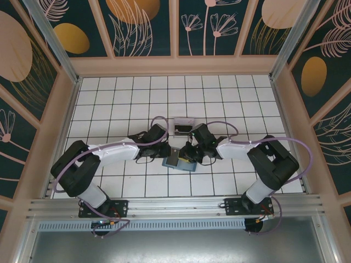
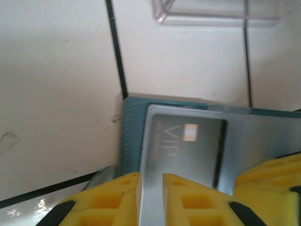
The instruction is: Take the credit cards out of the card holder
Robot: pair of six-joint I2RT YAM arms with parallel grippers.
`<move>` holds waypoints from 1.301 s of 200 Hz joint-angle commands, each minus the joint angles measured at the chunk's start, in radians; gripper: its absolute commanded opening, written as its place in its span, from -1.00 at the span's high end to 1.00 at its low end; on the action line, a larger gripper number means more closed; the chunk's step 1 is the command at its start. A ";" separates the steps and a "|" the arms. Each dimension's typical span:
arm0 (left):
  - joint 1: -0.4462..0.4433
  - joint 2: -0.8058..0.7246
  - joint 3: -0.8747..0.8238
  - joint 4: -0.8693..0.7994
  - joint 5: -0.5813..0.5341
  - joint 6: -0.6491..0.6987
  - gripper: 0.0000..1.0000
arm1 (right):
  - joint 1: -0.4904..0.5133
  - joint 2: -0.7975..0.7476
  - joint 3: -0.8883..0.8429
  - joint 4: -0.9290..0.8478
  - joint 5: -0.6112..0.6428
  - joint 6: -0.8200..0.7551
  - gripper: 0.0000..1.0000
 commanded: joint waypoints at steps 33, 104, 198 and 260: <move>0.008 0.037 0.009 -0.061 -0.029 0.048 0.59 | 0.018 0.046 0.018 0.061 -0.003 0.037 0.60; 0.006 0.055 -0.032 -0.050 0.035 0.052 0.61 | 0.017 0.069 0.014 0.079 -0.001 0.030 0.56; 0.007 0.080 -0.074 0.020 0.134 0.027 0.64 | 0.018 0.068 0.005 0.140 -0.036 0.038 0.57; 0.007 0.070 -0.097 0.033 0.147 0.003 0.65 | 0.017 0.039 -0.012 0.170 -0.037 0.042 0.59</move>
